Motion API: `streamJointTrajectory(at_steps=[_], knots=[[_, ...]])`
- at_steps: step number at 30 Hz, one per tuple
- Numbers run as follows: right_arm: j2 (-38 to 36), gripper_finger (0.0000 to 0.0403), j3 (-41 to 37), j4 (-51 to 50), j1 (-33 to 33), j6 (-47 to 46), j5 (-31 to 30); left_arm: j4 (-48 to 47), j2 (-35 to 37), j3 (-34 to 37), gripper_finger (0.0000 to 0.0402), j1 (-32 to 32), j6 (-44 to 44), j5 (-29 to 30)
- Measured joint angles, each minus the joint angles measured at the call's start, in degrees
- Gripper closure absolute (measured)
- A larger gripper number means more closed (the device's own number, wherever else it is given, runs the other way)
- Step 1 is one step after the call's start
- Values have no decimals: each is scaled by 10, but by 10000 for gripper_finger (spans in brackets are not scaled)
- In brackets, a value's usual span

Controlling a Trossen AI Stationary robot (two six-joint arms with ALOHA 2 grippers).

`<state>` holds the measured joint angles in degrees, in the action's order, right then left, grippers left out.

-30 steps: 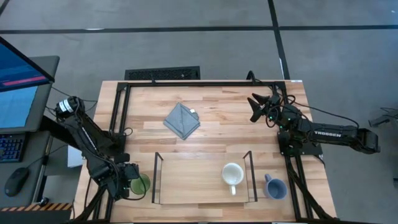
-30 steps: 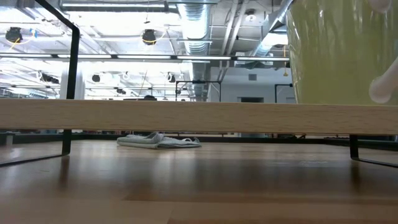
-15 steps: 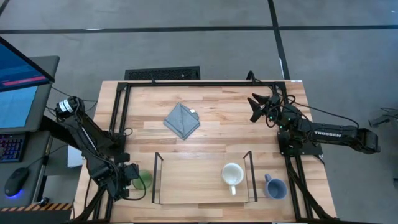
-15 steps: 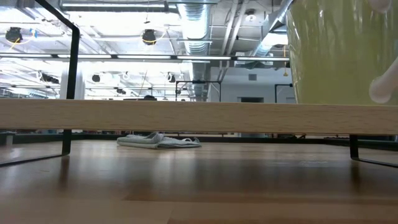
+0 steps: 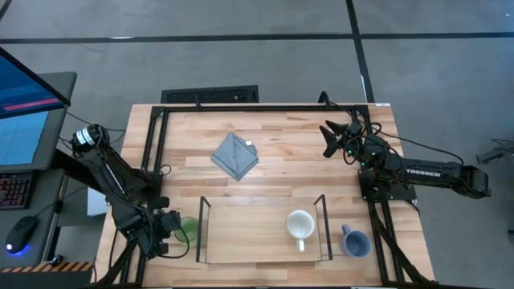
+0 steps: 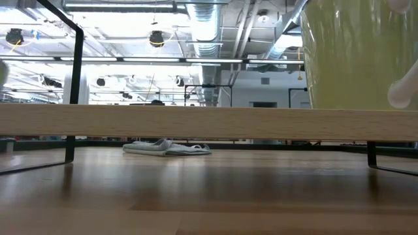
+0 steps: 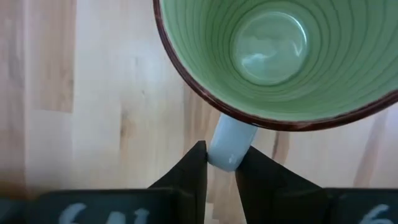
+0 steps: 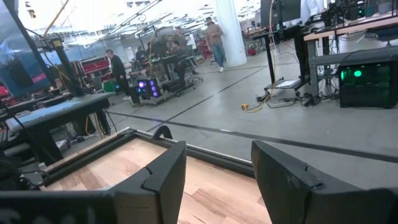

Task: Stack small to large cups/mugs on shelf
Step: Put the green mug on the shelf

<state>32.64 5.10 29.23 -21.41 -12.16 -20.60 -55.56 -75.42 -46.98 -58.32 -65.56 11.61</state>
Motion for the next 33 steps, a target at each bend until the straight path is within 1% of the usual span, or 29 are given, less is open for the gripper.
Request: streamJointTrajectory(at_steps=[4, 9, 20, 27, 30, 33], knots=[[0, 198, 0, 0, 0, 0, 0, -3, 0, 0, 358, 0, 0, 8], [0, 198, 0, 0, 0, 0, 0, -28, 0, 0, 359, 0, -19, 24], [0, 198, 0, 0, 0, -14, 0, -122, 0, 0, 359, 0, -113, 30], [0, 198, 0, 0, 0, -14, 0, -177, 0, -2, 356, 1, -200, 43], [0, 198, 0, 0, 0, -14, 0, -202, 0, -17, 356, 6, -240, 64], [0, 198, 0, -1, 0, -14, 0, -235, 0, -35, 360, 7, -249, 77]])
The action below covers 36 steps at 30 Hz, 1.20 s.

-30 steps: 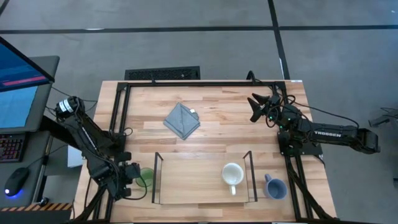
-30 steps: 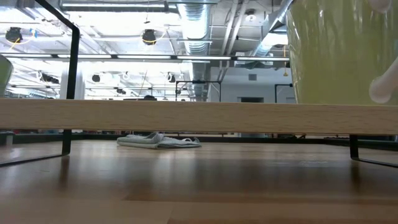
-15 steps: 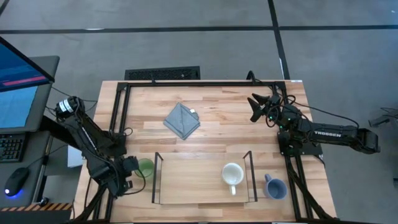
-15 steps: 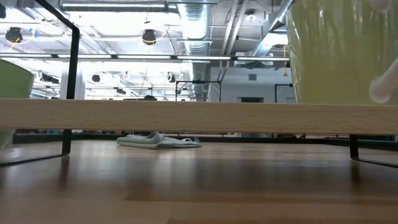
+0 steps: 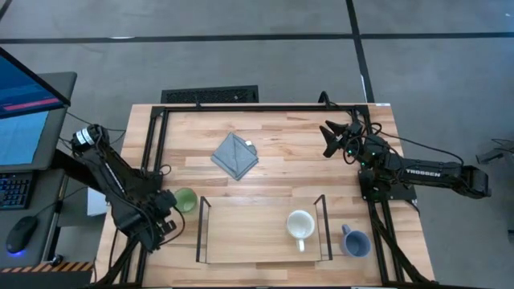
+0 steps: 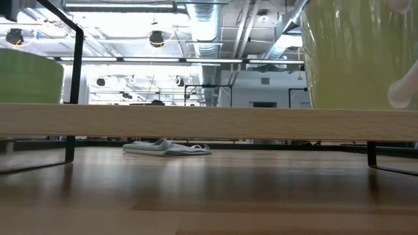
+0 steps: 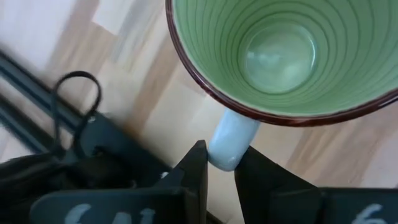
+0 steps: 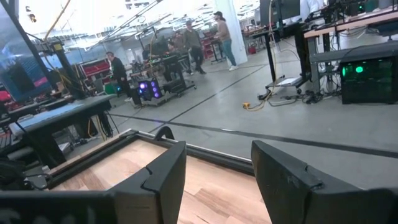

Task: Stack small to large cups/mugs on shelf
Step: Put the green mug on the shelf

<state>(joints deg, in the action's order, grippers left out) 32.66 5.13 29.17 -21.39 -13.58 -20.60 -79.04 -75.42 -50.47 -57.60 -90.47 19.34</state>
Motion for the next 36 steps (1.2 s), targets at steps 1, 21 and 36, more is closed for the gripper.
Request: streamJointTrajectory(at_steps=[1, 21, 36], knots=[[0, 198, 0, 0, 0, 0, 0, -8, 0, -7, 360, 0, -1, 2], [67, 198, 0, -4, 0, 0, 2, -112, 26, -103, 360, 122, 56, 92], [97, 198, 0, 21, -1, 4, -3, -88, 26, -210, 360, 240, 161, 137]])
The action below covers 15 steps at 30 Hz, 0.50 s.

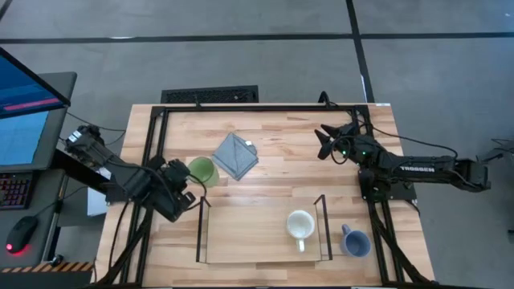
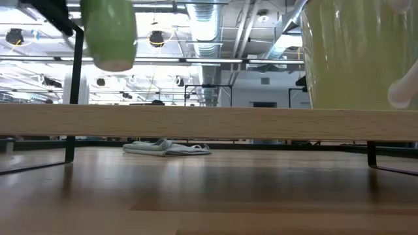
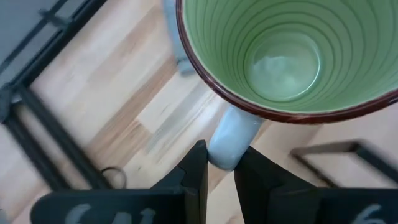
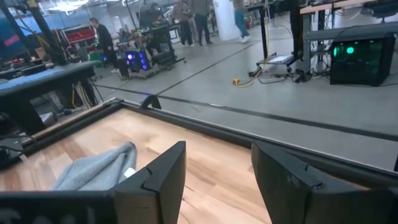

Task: Stack small to large cups/mugs on shelf
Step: Put the green mug on the shelf

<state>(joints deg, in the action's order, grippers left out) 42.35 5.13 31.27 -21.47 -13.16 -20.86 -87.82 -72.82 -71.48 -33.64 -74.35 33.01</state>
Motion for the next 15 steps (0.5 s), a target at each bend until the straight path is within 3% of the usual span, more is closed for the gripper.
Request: streamJointTrajectory(at_steps=[15], knots=[[0, 198, 0, 4, 1, 1, 45, 191, -23, -38, 360, 18, 127, -4]])
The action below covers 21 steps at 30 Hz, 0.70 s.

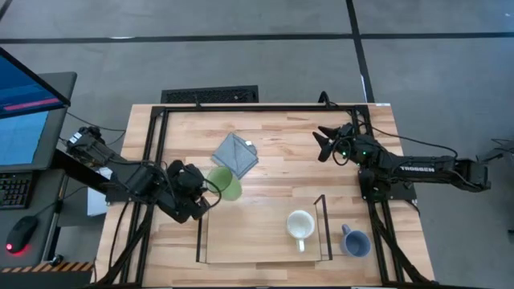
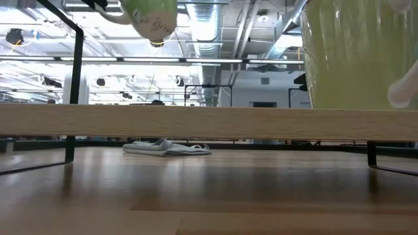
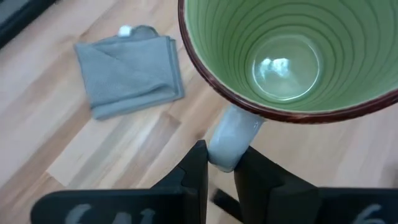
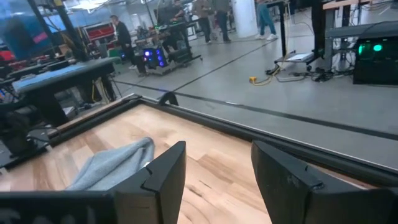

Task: Stack small to large cups/mugs on shelf
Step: Put the green mug on the shelf

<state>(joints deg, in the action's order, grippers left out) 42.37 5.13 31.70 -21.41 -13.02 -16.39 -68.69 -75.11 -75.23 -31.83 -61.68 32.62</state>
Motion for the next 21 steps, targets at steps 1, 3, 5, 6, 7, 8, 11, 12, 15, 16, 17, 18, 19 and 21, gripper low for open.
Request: streamJointTrajectory(at_steps=[1, 3, 5, 6, 7, 8, 11, 12, 15, 16, 17, 18, 19, 21], knots=[[0, 198, 0, -1, 0, 0, 0, 0, -8, -4, 360, 0, 2, -3], [0, 198, 0, -4, 0, 0, 0, -1, -28, -16, 360, 0, 6, -7], [0, 198, 0, -4, 0, 0, 0, -3, -53, -37, 360, 0, 8, -11], [0, 198, 0, -4, 0, 0, 0, -9, -66, -52, 360, 0, 11, -13], [0, 198, 0, -4, 0, 1, 0, -19, -82, -69, 360, 0, 15, -16], [0, 198, 0, -4, 0, 3, 0, -29, -98, -86, 361, 0, 18, -19], [0, 198, 0, -4, 0, 11, 1, -74, -151, -145, 361, 0, 19, -24], [0, 198, 0, -4, 0, 11, 0, -90, -167, -164, 361, 0, 16, -25], [0, 198, 0, -6, 0, 11, 5, -135, -218, -225, 361, 0, 3, -29], [0, 198, 0, -8, 0, 11, 11, -147, -235, -241, 361, 0, -1, -30], [0, 198, 0, -9, 0, 11, 16, -157, -250, -258, 361, 0, -4, -33], [0, 198, 0, -9, 0, 11, 20, -164, -264, -272, 361, 0, -6, -35], [0, 198, 0, -11, 0, 11, 23, -169, -277, -285, 361, 0, -10, -35], [0, 198, 0, -13, 0, 11, 28, -171, -301, -306, 361, 0, -16, -37]])
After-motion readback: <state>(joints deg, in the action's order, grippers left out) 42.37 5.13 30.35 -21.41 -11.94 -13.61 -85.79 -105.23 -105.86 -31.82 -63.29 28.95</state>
